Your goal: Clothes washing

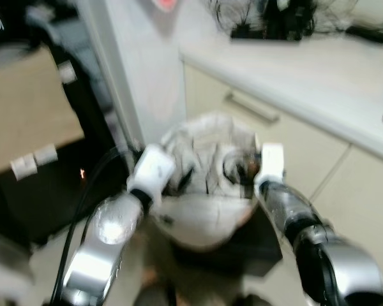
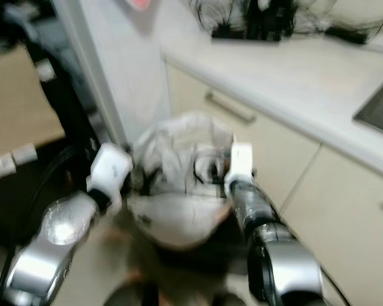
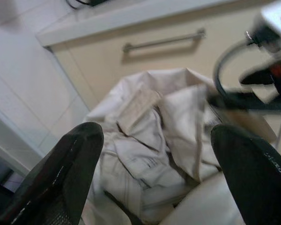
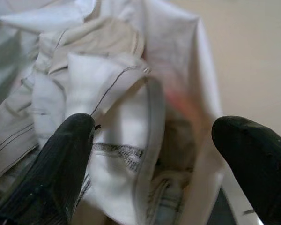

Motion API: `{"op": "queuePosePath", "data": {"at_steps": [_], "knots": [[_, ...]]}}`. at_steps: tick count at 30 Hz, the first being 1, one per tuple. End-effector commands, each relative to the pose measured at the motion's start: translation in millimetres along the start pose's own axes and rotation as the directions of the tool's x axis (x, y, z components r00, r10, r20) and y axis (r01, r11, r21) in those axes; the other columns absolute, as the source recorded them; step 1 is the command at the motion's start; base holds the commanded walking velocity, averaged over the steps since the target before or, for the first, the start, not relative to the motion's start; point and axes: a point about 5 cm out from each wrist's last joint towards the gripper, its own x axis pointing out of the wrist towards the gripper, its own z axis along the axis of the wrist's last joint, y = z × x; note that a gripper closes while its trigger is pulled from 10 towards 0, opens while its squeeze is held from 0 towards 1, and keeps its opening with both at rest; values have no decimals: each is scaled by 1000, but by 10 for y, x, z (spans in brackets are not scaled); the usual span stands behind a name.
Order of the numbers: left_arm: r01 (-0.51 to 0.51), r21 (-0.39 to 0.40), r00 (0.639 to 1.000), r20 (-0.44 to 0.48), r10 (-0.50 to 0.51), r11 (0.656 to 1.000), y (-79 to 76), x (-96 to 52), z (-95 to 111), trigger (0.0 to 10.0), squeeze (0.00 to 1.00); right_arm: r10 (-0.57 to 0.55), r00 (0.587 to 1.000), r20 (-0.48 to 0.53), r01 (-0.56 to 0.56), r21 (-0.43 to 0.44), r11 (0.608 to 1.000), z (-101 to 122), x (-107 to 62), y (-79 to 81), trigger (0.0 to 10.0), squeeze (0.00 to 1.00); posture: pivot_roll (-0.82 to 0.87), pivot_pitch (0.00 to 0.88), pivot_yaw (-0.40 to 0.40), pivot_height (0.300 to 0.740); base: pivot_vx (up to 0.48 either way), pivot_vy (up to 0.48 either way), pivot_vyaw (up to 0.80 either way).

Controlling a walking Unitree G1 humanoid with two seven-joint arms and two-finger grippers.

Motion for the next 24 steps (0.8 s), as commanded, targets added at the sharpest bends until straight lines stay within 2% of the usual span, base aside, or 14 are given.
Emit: {"op": "queuePosePath", "data": {"at_steps": [1,3,6,7,8,9,10,12,14,16,24], "knots": [[-49,18,998,-25,50,999,87,9,-44,10000,0,2,997,79,2,-52,999,133,9,9,10000,0,84,130,31,740,0,0,0],[-60,16,998,-31,61,998,102,13,-52,10000,0,11,994,104,-4,-68,998,159,7,24,10000,0,84,130,31,740,0,0,0],[-95,-52,995,-19,94,994,175,56,-67,10000,0,36,932,361,17,-143,990,278,-134,166,10000,0,9,83,11,740,0,0,0],[-96,-73,995,-7,96,993,176,70,-55,10000,0,24,908,418,41,-145,989,277,-213,189,10000,0,9,83,11,740,0,0,0],[-96,-73,995,-7,96,993,176,70,-55,10000,0,24,908,418,41,-145,989,277,-213,189,10000,0,9,83,11,740,0,0,0],[-112,-137,993,19,116,984,184,114,-32,10000,0,10,860,511,82,-158,984,268,-408,234,10000,0,-26,74,16,740,244,0,0],[-122,-154,992,25,128,981,189,147,-28,10000,0,14,845,535,93,-172,981,251,-491,257,10000,0,-54,68,24,740,409,-247,0],[-132,-187,989,35,141,973,185,208,-24,10000,0,22,843,537,84,-172,982,191,-562,289,10000,0,-80,65,33,740,414,-120,0],[-149,-231,986,42,163,961,185,269,-11,10000,0,24,867,497,68,-166,984,86,-547,283,10000,0,-101,65,42,740,450,0,0],[-151,-240,985,45,167,959,179,295,-2,10000,0,24,875,483,66,-169,983,54,-530,265,10000,0,-108,67,49,740,469,0,0],[-163,-237,982,59,182,958,201,405,36,10000,0,-22,884,467,113,-167,979,224,-484,48,10000,0,-116,65,58,740,477,0,0]]}}
